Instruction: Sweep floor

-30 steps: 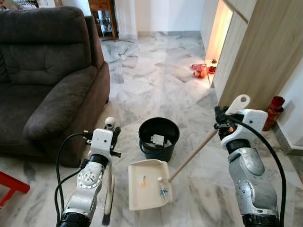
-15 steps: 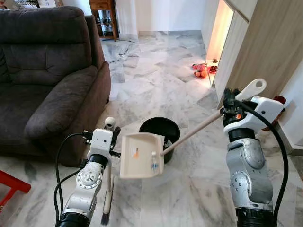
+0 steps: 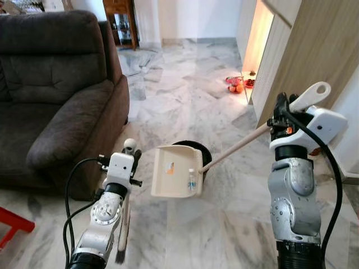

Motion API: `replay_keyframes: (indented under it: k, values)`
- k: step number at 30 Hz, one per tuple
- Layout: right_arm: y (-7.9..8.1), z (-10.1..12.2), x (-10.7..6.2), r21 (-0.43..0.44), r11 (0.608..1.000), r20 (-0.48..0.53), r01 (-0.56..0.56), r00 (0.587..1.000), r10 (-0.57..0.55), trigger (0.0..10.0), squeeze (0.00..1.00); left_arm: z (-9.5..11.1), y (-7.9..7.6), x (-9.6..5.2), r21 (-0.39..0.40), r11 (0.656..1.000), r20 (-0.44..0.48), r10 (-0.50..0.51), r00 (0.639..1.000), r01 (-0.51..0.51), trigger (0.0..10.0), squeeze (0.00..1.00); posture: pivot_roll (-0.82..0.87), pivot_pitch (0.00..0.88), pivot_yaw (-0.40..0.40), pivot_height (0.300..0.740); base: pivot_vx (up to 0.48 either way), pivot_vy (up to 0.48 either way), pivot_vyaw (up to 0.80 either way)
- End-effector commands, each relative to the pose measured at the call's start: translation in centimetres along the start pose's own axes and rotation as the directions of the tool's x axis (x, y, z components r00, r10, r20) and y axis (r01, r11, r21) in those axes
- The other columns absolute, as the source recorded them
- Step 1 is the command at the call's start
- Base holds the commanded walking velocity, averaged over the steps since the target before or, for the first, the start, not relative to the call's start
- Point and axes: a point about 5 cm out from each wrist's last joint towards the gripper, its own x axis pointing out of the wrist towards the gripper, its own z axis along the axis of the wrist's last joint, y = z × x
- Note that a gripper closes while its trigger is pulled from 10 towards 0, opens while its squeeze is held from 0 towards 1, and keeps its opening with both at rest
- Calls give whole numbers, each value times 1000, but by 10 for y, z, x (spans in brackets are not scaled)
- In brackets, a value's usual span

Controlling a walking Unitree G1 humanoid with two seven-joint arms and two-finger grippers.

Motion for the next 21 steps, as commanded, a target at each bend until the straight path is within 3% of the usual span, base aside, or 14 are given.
replay_keyframes:
  k: [1,21]
  values:
    - [16,25,8,47,998,133,-49,990,42,10000,0,8,7,1,32,999,48,23,999,-24,10000,0,135,0,47,740,356,0,0]
    - [25,29,10,52,995,161,-91,984,81,10000,0,10,9,3,35,999,60,35,998,-37,10000,0,138,0,48,740,361,0,0]
